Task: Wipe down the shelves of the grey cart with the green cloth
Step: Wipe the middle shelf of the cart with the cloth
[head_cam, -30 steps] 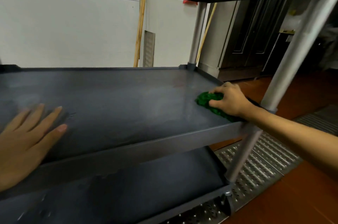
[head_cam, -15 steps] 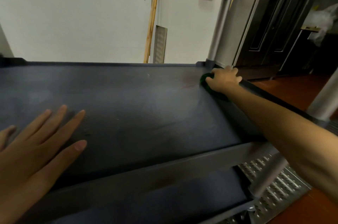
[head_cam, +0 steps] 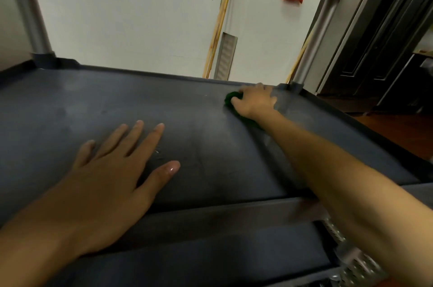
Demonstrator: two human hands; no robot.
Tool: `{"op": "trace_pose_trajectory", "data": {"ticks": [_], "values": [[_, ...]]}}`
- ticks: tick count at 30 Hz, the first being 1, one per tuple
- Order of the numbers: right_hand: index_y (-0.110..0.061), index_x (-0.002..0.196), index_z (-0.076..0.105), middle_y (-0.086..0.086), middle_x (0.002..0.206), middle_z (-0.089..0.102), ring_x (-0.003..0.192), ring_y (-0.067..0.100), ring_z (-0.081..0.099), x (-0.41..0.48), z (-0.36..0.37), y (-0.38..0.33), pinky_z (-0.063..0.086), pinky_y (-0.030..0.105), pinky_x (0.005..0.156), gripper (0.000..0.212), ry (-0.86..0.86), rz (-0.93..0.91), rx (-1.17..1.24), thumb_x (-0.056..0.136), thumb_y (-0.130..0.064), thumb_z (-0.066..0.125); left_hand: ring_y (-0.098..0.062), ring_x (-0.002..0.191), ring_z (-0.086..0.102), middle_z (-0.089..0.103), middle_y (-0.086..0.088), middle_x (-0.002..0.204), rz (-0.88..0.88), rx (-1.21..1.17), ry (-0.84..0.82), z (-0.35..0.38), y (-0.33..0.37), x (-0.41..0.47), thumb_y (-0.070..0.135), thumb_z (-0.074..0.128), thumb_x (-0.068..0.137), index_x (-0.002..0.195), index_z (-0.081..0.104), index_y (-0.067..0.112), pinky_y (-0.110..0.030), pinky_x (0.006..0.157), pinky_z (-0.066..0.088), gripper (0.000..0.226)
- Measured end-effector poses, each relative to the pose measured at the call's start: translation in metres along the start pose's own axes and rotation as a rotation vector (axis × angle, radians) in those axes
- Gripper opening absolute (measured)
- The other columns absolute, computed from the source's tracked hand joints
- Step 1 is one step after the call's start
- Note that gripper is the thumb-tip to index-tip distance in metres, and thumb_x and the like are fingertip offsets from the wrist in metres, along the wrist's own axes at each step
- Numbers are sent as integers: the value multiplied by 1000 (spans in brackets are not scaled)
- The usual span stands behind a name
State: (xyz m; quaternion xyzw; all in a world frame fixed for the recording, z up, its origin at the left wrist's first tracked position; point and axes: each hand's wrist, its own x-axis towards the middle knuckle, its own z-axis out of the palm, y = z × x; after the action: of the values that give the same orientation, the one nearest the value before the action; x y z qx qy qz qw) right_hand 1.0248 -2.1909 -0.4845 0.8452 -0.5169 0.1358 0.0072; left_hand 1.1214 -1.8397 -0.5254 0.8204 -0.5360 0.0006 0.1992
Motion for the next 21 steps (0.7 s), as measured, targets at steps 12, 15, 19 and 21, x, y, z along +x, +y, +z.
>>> {"op": "trace_pose_trajectory", "data": {"ticks": [12,15,19,21], "values": [[-35,123,60,14,128,45,124,39,34,-115,-23,-70,33,53,99,40,-92,-220,146,89,-53,50,-21,156,-15,-7,-1,171,-90,-8,-148,-15,15,-2,69,10,95,161,-2,37,-55,125,-2,74],[-34,124,59,12,123,44,121,39,34,-148,-45,-69,34,53,99,36,-238,-277,141,92,-50,51,-23,157,-13,-4,-4,171,-126,-47,-136,-22,22,-9,59,16,103,162,5,28,-52,126,0,68],[-34,126,59,9,117,45,119,37,40,-191,-86,-72,42,53,100,33,-408,-334,194,95,-43,53,-22,158,-4,2,-2,171,-172,-219,-130,-51,55,-33,49,20,107,162,11,21,-45,127,8,62],[-33,124,60,3,111,43,118,33,42,-218,-113,-76,42,52,101,30,-446,-326,309,95,-36,54,-22,158,1,5,-4,171,-173,-362,-126,-73,79,-54,48,23,107,162,13,20,-42,126,11,63]]}}
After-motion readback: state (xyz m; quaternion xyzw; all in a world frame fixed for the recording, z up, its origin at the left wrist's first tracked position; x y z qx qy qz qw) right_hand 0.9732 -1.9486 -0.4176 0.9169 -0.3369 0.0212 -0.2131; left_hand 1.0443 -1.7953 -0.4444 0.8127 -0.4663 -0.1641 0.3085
